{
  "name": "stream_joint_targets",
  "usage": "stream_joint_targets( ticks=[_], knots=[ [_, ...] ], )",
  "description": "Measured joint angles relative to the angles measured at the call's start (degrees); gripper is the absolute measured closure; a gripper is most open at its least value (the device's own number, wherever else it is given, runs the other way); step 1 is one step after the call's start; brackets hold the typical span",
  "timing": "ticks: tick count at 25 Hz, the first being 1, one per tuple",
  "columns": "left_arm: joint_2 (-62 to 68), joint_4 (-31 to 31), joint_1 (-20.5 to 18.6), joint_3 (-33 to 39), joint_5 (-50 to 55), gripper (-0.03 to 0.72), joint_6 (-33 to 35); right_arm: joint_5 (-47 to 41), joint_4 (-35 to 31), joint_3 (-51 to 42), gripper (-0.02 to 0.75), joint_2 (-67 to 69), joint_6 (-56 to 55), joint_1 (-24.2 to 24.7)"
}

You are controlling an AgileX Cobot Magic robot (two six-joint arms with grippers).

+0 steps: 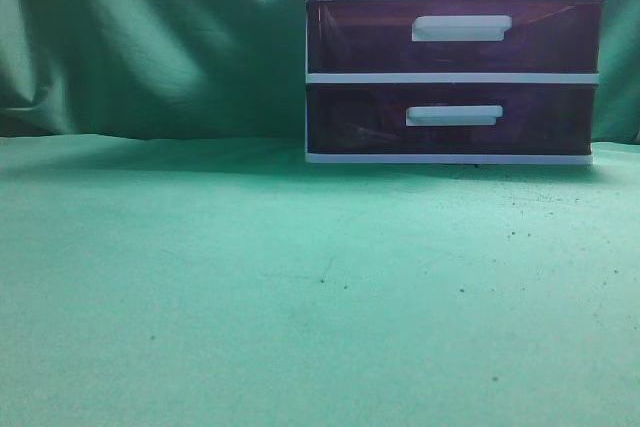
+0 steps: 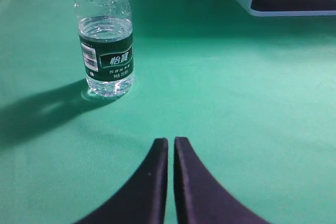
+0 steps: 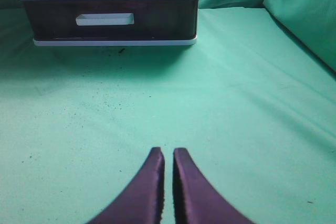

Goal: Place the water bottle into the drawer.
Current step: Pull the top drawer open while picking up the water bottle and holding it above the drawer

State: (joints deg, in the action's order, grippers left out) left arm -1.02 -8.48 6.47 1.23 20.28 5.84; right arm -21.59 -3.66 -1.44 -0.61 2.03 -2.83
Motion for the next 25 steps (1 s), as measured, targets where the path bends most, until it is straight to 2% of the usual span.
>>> stream_joint_targets(
  ticks=[18,21,25],
  knots=[
    [0.0,0.0,0.0,0.0,0.0,0.688,0.0,0.0,0.0,0.0,0.689,0.0,0.0,0.0],
    [0.0,-0.8,0.0,0.1,-5.1,0.688,0.0,0.0,0.0,0.0,0.689,0.0,0.0,0.0],
    [0.0,-7.1,0.0,0.1,-19.4,0.688,0.0,0.0,0.0,0.0,0.689,0.0,0.0,0.0]
  ],
)
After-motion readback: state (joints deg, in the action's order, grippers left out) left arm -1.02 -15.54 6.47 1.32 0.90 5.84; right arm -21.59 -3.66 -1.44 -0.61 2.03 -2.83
